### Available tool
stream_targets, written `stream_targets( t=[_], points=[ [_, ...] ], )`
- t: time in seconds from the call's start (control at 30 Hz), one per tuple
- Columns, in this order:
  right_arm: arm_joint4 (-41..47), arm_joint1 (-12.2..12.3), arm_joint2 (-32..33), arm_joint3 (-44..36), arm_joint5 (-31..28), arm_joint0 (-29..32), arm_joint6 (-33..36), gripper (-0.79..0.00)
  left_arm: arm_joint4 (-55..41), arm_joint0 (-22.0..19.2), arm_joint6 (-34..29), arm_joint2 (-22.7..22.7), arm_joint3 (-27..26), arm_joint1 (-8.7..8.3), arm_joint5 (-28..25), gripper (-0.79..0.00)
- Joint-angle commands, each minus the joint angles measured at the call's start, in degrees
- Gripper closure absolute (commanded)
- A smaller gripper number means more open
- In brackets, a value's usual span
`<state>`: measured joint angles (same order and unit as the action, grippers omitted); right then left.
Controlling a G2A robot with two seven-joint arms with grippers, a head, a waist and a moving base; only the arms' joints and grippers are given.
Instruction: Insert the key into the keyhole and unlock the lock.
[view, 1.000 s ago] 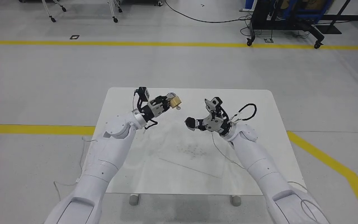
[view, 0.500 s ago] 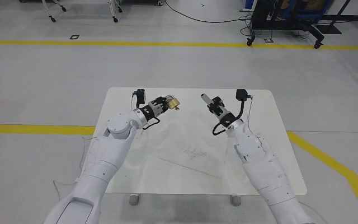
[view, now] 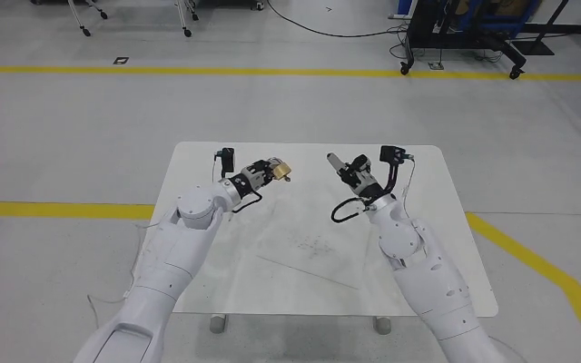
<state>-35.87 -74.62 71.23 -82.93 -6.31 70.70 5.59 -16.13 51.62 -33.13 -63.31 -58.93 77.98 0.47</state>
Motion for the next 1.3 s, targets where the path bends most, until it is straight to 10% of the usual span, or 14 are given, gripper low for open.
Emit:
stream_targets(
  t=[0.0,0.2,0.33,0.53,0.7,1.27],
  points=[
    [-9.04,0.14,-0.99,2.52,2.3,-2.94,3.64,-0.785,0.81,0.21,1.68,0.67,-0.53,0.19,1.05,0.0],
    [-28.46,0.3,-5.63,4.98,8.58,-7.65,9.21,-0.785,1.54,0.32,4.62,1.49,-0.69,0.61,1.24,0.0],
    [-36.47,0.23,-8.23,3.02,9.94,-7.42,8.83,-0.56,-0.1,0.25,5.06,1.3,-0.35,0.88,1.3,0.0],
    [-49.09,-0.36,-13.87,3.32,12.36,-7.34,6.73,-0.785,-3.21,-0.47,3.09,0.84,0.84,1.16,3.21,0.0],
    [-50.74,-1.73,-16.98,4.58,16.65,-8.84,5.51,-0.73,-4.45,-0.75,2.0,0.68,1.55,1.31,3.46,0.0],
    [-48.6,-2.3,-18.46,6.36,1.05,-8.67,-1.92,-0.376,-6.54,-0.31,1.76,-1.68,1.03,1.16,0.79,0.0]
  ],
)
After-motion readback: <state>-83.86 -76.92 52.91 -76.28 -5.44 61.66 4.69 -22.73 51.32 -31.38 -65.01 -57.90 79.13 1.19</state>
